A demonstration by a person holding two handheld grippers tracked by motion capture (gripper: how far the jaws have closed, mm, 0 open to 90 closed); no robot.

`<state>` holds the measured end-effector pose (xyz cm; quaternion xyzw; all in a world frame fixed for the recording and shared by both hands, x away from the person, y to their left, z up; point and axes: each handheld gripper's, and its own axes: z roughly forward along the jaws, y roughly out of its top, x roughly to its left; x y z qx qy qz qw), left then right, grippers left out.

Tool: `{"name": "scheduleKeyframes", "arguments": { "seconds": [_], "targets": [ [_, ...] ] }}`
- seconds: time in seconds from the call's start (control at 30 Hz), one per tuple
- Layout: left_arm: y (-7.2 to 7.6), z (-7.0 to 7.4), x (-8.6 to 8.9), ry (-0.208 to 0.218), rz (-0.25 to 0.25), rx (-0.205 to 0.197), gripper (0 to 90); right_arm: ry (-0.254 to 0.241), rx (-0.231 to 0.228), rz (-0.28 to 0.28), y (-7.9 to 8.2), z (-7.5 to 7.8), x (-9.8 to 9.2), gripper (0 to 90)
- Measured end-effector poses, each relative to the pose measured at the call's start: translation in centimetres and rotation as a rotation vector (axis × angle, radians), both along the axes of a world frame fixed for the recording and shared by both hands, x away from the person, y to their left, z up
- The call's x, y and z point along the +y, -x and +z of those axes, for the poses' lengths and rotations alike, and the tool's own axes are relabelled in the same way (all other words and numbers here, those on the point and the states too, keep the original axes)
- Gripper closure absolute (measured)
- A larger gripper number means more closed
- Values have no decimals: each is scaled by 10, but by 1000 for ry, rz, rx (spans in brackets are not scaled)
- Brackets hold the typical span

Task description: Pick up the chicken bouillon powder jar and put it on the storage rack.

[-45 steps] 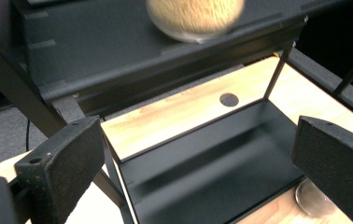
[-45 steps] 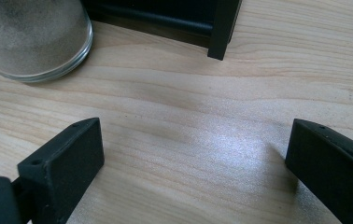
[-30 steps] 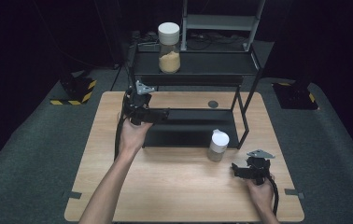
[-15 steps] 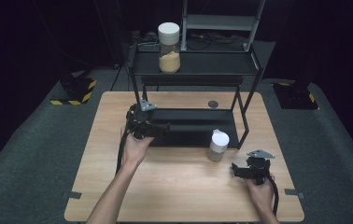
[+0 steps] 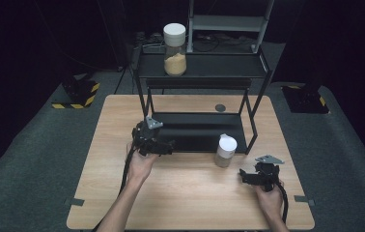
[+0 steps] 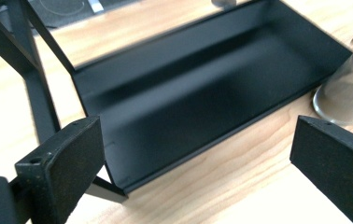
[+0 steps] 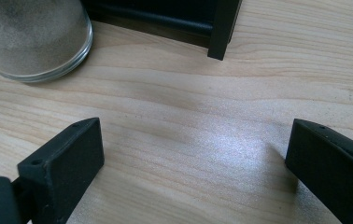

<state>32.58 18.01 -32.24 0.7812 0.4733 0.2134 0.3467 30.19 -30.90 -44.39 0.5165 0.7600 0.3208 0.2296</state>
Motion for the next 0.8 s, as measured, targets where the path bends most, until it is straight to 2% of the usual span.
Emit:
{"name": "scheduleKeyframes", "arguments": {
  "seconds": [0.2, 0.43, 0.57, 0.7, 0.8],
  "targets": [
    [1, -19, 1, 12, 2, 20, 30, 0, 0, -1, 0, 0, 0, 35],
    [-3, -40, 2, 10, 19, 53, 30, 0, 0, -2, 0, 0, 0, 34],
    [-1, -50, 2, 6, 29, 59, 30, 0, 0, -2, 0, 0, 0, 34],
    [-1, -59, -1, -10, 33, 72, 30, 0, 0, -2, 0, 0, 0, 34],
    [2, -67, -6, -31, 33, 64, 33, 0, 0, -3, 0, 0, 1, 34]
  ]
}}
